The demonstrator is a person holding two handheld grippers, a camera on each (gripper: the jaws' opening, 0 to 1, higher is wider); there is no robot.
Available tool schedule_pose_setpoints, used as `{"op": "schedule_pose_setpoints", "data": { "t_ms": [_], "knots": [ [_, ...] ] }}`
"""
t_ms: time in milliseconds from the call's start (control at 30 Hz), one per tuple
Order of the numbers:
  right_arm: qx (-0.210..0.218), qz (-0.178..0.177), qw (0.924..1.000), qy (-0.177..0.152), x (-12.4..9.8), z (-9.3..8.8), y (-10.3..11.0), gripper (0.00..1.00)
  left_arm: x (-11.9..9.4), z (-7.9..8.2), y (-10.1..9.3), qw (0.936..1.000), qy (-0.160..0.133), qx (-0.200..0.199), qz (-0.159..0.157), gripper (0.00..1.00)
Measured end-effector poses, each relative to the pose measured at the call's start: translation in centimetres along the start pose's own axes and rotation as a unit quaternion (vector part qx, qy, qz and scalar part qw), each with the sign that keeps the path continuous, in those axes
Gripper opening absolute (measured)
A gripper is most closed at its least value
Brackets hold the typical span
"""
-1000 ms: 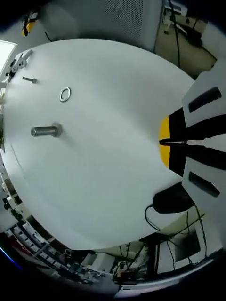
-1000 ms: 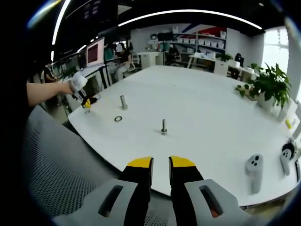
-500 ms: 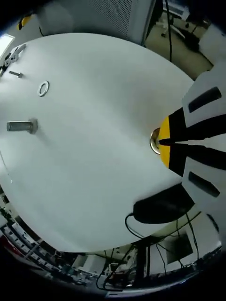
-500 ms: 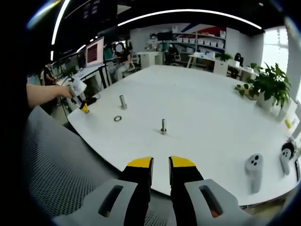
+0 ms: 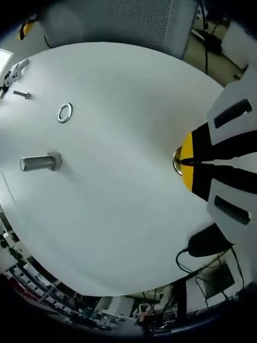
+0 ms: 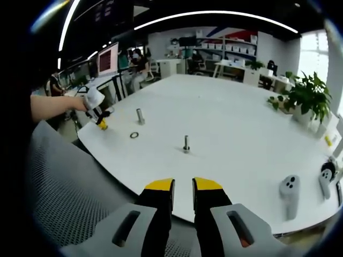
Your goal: Place the washer onto the threaded stud by aligning its center hole with the stud, sliding it down to the base, and recovering from edge contact or off-axis alignment until the washer reaches the visible bottom stop.
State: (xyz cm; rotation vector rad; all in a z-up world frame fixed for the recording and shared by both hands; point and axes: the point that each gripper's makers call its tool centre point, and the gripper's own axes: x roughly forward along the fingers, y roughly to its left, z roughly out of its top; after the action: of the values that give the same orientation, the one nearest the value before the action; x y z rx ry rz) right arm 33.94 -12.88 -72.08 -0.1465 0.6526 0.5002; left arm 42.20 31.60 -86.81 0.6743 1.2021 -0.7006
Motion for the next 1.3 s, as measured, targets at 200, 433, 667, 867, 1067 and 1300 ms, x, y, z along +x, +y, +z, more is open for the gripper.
{"op": "schedule_pose_setpoints", "data": {
  "t_ms": [200,433,667,867,1067,1300],
  "knots": [
    [0.001,0.0,1.0,-0.002,0.0,0.1,0.0,0.16,0.8,3.5,-0.7,0.9993,-0.011,0.036,-0.008,0.0],
    [0.001,0.001,1.0,-0.003,-0.1,0.1,0.0,0.16,1.3,7.1,-2.3,0.9973,-0.022,0.064,-0.026,0.0],
    [0.002,0.002,1.0,-0.004,-0.1,0.2,-0.1,0.16,1.6,9.4,-3.3,0.9912,-0.007,0.131,-0.02,0.0],
    [0.002,0.002,1.0,-0.005,-0.1,0.2,-0.1,0.16,1.9,11.9,-4.8,0.99,-0.036,0.129,-0.045,0.0],
    [0.002,0.002,1.0,-0.005,-0.1,0.2,-0.1,0.16,2.3,14.1,-6.3,0.9856,-0.043,0.155,-0.053,0.0],
    [0.001,0.003,1.0,-0.005,0.0,0.2,-0.1,0.16,2.8,16.2,-7.8,0.981,-0.057,0.172,-0.068,0.0]
  ]
}}
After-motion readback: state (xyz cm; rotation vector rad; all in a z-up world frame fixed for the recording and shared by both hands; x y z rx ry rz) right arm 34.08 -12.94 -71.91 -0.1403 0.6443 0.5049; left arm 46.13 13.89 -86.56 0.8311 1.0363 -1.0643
